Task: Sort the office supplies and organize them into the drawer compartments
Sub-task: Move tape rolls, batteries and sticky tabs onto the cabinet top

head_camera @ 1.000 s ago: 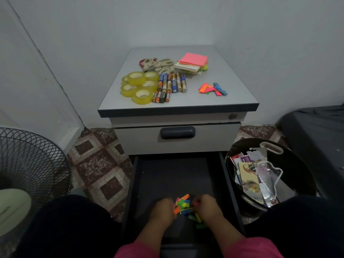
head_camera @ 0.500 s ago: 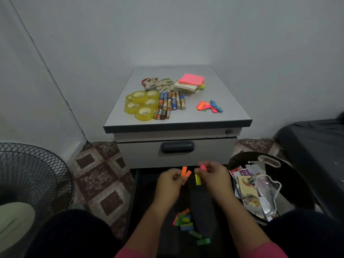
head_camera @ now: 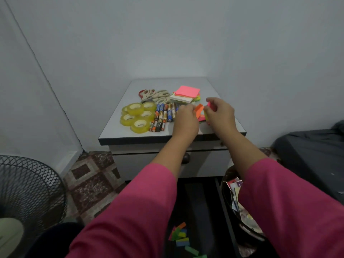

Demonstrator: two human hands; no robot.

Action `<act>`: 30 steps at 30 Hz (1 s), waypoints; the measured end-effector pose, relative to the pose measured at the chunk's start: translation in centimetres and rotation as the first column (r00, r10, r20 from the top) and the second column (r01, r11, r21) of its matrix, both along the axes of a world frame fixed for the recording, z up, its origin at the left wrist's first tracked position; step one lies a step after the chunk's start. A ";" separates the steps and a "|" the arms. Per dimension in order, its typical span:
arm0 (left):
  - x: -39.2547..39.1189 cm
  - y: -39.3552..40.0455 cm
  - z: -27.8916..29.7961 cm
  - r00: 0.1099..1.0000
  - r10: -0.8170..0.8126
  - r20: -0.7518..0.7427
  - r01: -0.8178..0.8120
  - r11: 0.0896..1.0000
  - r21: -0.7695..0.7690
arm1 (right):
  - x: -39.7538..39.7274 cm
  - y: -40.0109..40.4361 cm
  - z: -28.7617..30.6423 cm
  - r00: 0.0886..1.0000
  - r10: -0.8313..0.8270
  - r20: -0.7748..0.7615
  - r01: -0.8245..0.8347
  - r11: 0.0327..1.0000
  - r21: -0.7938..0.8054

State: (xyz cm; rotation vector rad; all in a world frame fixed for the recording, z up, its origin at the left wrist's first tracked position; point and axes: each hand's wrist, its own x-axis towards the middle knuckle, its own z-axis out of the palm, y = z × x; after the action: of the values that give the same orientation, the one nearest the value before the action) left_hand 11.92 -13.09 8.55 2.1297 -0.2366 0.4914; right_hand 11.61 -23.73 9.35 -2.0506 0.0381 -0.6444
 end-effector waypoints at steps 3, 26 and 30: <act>0.5 -0.4 -0.4 0.999 0.039 -0.019 -0.038 0.997 0.068 | 0.8 -0.3 -0.9 0.999 0.027 -0.022 -0.027 0.999 -0.027; -4.9 2.5 -4.0 0.888 -0.058 0.456 0.079 0.997 -0.026 | -5.2 1.2 -4.7 0.934 -0.083 0.349 0.079 0.997 0.025; -9.2 4.8 -12.2 0.942 -0.015 0.334 0.027 0.999 -0.032 | -9.5 2.6 -12.6 0.975 0.023 0.219 0.009 0.989 -0.145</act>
State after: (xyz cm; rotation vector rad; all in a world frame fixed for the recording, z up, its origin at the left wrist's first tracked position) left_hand 2.74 -8.29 -3.68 1.9972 -0.4374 0.8392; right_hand 2.11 -21.10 -3.22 -2.1046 -0.1498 -0.8891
